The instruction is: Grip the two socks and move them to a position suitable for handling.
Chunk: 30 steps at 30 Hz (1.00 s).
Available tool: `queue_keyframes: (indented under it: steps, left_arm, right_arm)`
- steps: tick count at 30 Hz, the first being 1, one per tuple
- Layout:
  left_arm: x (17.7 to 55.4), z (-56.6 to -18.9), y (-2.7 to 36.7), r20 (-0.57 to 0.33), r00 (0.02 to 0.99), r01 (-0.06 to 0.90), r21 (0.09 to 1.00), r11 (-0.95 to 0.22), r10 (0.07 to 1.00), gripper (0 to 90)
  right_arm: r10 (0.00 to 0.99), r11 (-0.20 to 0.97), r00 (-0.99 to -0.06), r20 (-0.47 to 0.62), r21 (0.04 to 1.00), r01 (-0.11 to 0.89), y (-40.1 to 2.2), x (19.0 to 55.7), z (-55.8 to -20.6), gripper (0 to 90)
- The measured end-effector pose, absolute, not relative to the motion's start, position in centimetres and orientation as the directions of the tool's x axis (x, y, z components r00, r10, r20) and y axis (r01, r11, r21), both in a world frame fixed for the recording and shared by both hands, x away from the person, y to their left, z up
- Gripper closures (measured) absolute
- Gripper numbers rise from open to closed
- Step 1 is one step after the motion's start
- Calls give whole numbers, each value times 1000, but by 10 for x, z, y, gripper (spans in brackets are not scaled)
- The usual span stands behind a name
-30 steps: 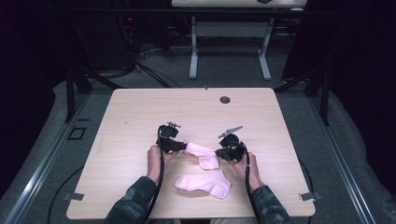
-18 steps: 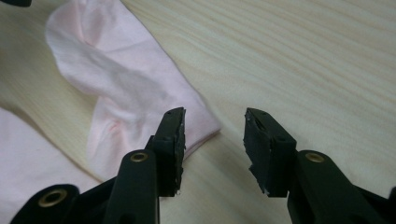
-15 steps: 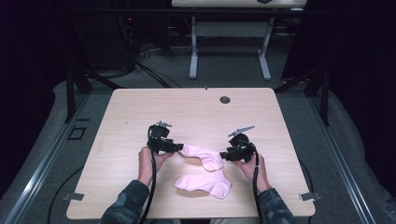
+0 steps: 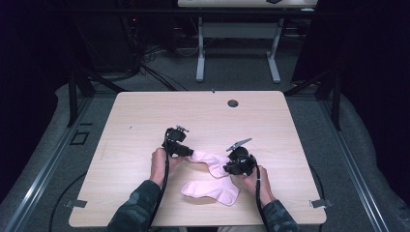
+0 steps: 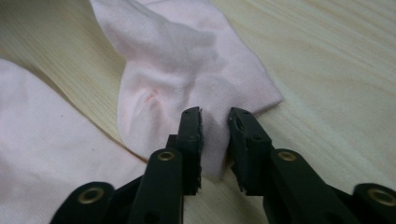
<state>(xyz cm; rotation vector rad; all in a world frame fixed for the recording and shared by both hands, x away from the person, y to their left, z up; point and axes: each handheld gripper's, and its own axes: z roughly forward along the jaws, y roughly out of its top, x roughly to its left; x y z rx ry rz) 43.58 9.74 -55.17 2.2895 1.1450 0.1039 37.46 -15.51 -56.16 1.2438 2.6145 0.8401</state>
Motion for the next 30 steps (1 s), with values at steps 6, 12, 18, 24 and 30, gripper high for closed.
queue_keyframes:
  steps: [6,12,18,24,30]
  left_arm:
    - [430,-557,97,-178,647,698,528,-483,741,879]
    - [422,-557,101,-193,646,697,545,-467,739,883]
    - [412,-559,101,-180,648,691,546,-473,740,883]
    - [404,-561,102,-179,649,692,542,-476,740,880]
    - [398,-551,113,-245,631,705,578,-412,736,778]
  right_arm:
    - [734,511,-667,129,543,666,-157,376,-562,835]
    - [743,510,-661,107,549,662,-163,380,-561,837]
    - [721,552,-688,80,533,641,-167,387,-560,821]
    - [710,582,-703,46,523,623,-171,394,-559,766]
    - [701,567,-709,72,546,616,-179,395,-555,649]
